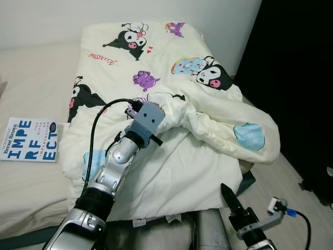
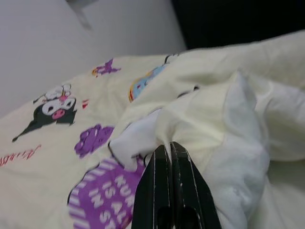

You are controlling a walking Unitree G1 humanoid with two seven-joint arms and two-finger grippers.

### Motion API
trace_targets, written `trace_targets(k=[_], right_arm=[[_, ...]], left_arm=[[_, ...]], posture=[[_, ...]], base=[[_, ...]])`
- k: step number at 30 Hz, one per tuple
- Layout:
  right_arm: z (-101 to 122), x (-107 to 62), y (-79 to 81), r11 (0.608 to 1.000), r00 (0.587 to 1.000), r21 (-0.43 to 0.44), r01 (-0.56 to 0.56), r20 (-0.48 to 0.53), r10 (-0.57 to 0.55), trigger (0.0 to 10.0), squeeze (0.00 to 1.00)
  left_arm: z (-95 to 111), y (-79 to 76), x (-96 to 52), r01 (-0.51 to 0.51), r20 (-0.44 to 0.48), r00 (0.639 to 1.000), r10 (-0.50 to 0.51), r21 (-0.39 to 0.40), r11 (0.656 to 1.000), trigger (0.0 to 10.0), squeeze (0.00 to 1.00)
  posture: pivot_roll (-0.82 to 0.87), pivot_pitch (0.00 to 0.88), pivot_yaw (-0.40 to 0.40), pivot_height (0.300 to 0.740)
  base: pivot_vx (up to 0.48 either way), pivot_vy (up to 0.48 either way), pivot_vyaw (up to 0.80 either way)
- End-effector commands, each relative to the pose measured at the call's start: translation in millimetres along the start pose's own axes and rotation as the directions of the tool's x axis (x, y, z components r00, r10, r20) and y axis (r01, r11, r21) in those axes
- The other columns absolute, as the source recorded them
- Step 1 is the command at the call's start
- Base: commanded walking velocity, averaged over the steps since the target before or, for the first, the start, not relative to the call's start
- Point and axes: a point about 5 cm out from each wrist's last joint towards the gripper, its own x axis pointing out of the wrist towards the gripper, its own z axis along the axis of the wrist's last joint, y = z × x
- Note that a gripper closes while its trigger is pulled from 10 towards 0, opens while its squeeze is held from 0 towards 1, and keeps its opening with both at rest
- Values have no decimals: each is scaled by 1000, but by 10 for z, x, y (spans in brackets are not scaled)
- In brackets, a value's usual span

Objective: Clean up the room

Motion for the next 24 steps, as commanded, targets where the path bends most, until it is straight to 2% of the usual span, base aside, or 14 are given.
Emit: trace_targets(k=[1,5,10,11,12,15,16,21,24], right_arm=[[-53,-36,-67,999,999,15,39,-19,-39,10000,0],[-50,-90,-187,994,994,5,110,-22,-110,10000,0],[-27,-121,-212,993,993,-2,122,-6,-122,10000,0],[-15,-118,-207,993,993,-13,121,0,-121,4431,0],[0,-115,-201,992,993,-24,121,6,-121,0,0],[56,-96,-193,992,993,-42,118,26,-117,0,0],[139,-69,-181,991,992,-60,117,58,-113,0,0],[195,-47,-177,990,990,-77,120,79,-114,0,0],[331,6,-140,984,985,-119,132,127,-117,0,0]], left_arm=[[-44,33,-58,5,-23,1000,-5,21,1000,10000,0],[-58,51,-109,16,-34,999,-14,37,999,10000,0],[-70,75,-140,18,-42,999,-16,42,999,10000,0],[-74,78,-144,19,-43,999,-17,43,999,10000,0],[-78,79,-147,20,-45,999,-18,43,999,10000,0],[-76,73,-148,22,-46,999,-20,42,999,10000,0],[-71,62,-142,26,-46,999,-24,43,999,10000,0],[-63,58,-138,28,-47,999,-26,43,999,10000,0],[-47,66,-116,27,-42,999,-25,47,999,10000,0]], posture=[[-135,254,45,471],[-115,271,45,471],[-109,278,50,471],[-110,278,51,471],[-112,277,52,471],[-116,274,55,471],[-120,270,56,471],[-122,268,56,471],[-127,260,55,471]], base=[[0,0,0],[0,0,0],[0,0,0],[0,0,0],[0,0,0],[0,0,0],[0,0,0],[0,0,0],[0,0,0]])
